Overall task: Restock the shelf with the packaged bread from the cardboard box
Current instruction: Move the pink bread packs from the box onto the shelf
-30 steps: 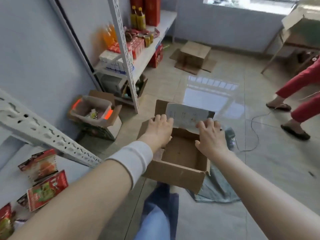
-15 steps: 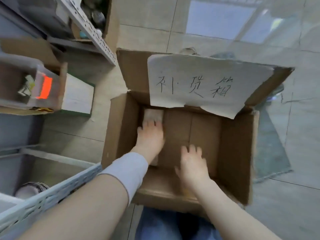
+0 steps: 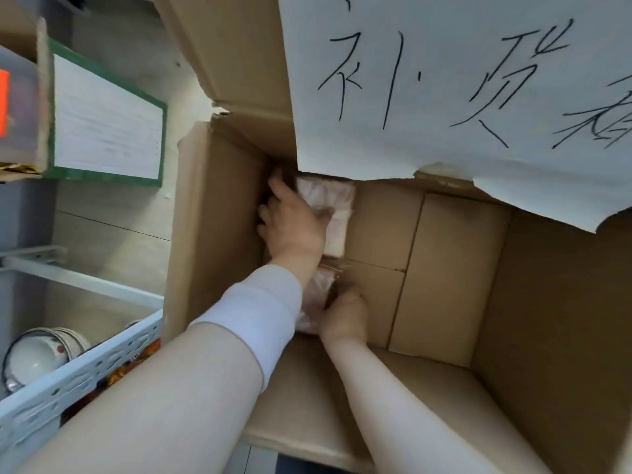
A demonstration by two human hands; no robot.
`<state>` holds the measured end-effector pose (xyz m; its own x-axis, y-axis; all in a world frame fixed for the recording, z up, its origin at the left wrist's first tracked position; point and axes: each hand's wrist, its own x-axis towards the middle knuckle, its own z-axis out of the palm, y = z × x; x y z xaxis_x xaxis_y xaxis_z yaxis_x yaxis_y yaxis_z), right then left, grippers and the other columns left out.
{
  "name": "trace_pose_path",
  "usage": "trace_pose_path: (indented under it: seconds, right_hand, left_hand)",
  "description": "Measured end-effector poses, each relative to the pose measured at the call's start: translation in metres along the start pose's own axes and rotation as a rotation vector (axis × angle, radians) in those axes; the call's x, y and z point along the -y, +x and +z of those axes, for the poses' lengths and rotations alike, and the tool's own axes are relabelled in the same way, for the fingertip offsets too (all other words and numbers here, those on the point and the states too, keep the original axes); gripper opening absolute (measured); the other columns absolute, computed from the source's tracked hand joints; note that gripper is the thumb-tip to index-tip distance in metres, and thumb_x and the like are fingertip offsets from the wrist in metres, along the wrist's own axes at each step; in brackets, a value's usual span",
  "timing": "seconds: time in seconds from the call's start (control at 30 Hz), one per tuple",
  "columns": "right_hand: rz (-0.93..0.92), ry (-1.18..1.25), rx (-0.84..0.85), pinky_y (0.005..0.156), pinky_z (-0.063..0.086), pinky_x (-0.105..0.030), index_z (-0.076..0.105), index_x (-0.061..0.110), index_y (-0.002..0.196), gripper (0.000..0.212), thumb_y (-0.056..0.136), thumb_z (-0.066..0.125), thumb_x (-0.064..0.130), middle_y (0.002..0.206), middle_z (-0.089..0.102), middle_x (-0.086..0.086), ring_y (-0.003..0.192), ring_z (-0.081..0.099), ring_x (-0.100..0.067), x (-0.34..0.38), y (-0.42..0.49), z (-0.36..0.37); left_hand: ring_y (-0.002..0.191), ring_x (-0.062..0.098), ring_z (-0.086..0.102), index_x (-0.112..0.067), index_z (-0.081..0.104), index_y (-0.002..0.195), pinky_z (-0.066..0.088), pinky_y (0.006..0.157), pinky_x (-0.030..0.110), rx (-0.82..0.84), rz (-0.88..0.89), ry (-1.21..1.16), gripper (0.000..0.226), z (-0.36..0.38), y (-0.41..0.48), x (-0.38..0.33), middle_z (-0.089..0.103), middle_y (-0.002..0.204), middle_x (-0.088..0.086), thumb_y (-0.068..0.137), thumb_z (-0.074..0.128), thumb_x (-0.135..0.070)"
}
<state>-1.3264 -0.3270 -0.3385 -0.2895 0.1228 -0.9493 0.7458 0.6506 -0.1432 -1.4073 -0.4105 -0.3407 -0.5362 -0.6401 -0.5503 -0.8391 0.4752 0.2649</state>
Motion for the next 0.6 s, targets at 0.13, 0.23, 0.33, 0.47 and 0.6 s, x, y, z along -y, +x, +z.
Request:
trace_pose_path:
  seconds: [0.13, 0.23, 0.33, 0.47, 0.6]
  right_hand:
    - [-0.025, -0.008, 0.0, 0.073, 0.041, -0.02, 0.07, 0.009, 0.095, 0.015, 0.084, 0.063, 0.018, 0.104, 0.07, -0.012, 0.101, 0.063, -0.027, -0.011, -0.012, -0.033]
    - [-0.039, 0.008, -0.029, 0.074, 0.041, -0.022, 0.069, 0.013, 0.082, 0.011, 0.085, 0.063, 0.021, 0.102, 0.07, -0.014, 0.1, 0.063, -0.029, -0.022, -0.03, -0.059]
    - [-0.048, -0.007, -0.003, 0.083, 0.043, -0.025, 0.064, 0.012, 0.092, 0.023, 0.082, 0.068, 0.032, 0.112, 0.066, -0.012, 0.106, 0.06, -0.028, -0.03, -0.043, -0.07]
    - [-0.048, -0.167, 0.096, 0.082, 0.049, -0.034, 0.054, 0.006, 0.108, 0.059, 0.074, 0.069, 0.052, 0.113, 0.062, -0.011, 0.097, 0.059, -0.026, -0.026, -0.032, -0.041]
    - [-0.004, -0.206, 0.073, 0.087, 0.051, -0.038, 0.054, 0.01, 0.119, 0.065, 0.071, 0.072, 0.051, 0.12, 0.06, -0.01, 0.108, 0.059, -0.028, -0.018, 0.004, -0.004]
  left_hand:
    - [0.13, 0.033, 0.036, -0.013, 0.036, 0.133, 0.035, 0.104, 0.039, 0.157, 0.017, -0.06, 0.079, -0.016, -0.002, -0.007, 0.045, 0.135, 0.013, 0.07, 0.076, -0.036]
    - [0.126, 0.032, 0.04, -0.014, 0.041, 0.131, 0.036, 0.104, 0.036, 0.224, 0.05, -0.154, 0.069, -0.036, -0.016, -0.007, 0.044, 0.133, 0.014, 0.072, 0.075, -0.031]
    - [0.123, 0.03, 0.045, -0.011, 0.041, 0.129, 0.037, 0.096, 0.032, 0.174, 0.072, -0.215, 0.065, -0.056, -0.027, -0.004, 0.048, 0.131, 0.012, 0.075, 0.073, -0.028]
    - [0.119, 0.025, 0.051, -0.006, 0.041, 0.128, 0.038, 0.087, 0.026, 0.146, 0.091, -0.284, 0.062, -0.058, -0.013, 0.007, 0.055, 0.127, 0.009, 0.077, 0.072, -0.027]
    - [0.115, 0.022, 0.053, -0.006, 0.043, 0.127, 0.039, 0.086, 0.023, 0.203, 0.119, -0.308, 0.058, -0.031, 0.008, 0.015, 0.056, 0.125, 0.009, 0.08, 0.069, -0.028]
